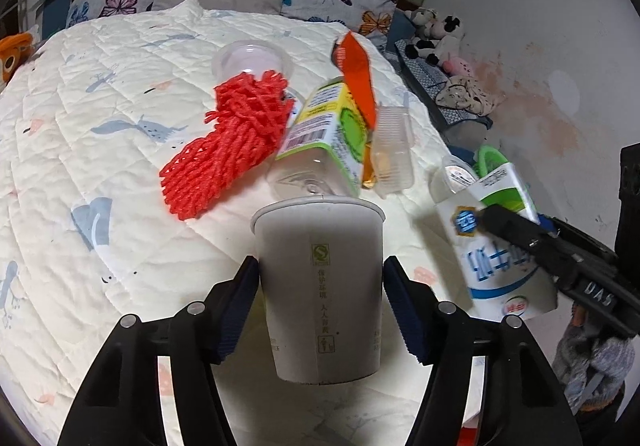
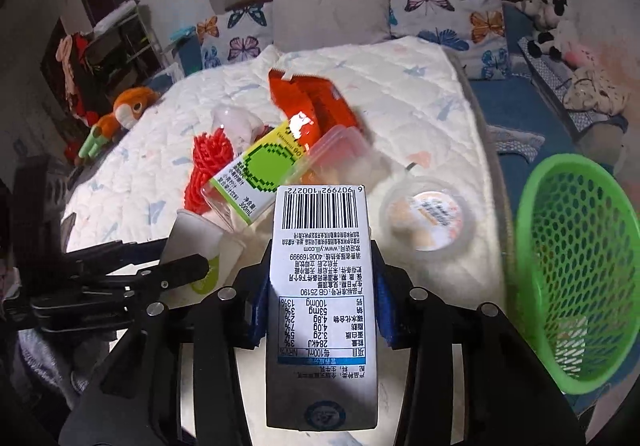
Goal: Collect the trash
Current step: 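Carry cup and carton over the green basket and open both tools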
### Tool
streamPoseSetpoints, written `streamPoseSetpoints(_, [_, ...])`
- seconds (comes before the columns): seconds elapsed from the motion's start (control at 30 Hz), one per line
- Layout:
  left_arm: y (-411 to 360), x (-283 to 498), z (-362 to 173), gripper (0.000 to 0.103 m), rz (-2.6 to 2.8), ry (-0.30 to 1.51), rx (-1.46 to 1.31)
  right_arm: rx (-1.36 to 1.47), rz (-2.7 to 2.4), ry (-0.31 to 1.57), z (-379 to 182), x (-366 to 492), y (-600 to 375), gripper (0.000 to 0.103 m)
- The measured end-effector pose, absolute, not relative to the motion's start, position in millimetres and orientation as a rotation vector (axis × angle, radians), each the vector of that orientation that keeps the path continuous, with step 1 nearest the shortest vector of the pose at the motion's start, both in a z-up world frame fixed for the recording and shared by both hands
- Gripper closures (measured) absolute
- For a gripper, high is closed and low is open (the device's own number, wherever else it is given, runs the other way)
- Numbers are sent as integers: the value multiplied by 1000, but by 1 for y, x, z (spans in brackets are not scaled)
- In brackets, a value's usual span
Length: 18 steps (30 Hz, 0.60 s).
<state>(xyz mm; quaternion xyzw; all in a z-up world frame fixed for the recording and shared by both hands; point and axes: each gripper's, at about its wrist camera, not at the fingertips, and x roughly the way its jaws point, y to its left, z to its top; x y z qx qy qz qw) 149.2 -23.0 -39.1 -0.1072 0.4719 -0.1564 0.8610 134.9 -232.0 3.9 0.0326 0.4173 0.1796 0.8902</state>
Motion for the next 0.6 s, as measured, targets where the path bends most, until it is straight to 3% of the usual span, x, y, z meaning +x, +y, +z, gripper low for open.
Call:
streamPoseSetpoints(0.33, [-53,132,1,43,-450,918,-214,137,225,802,24,122,-307,60])
streamPoseSetpoints(0.6, [-121,156,30,43,-581,858,-157,124,23,783,15,131,-379,60])
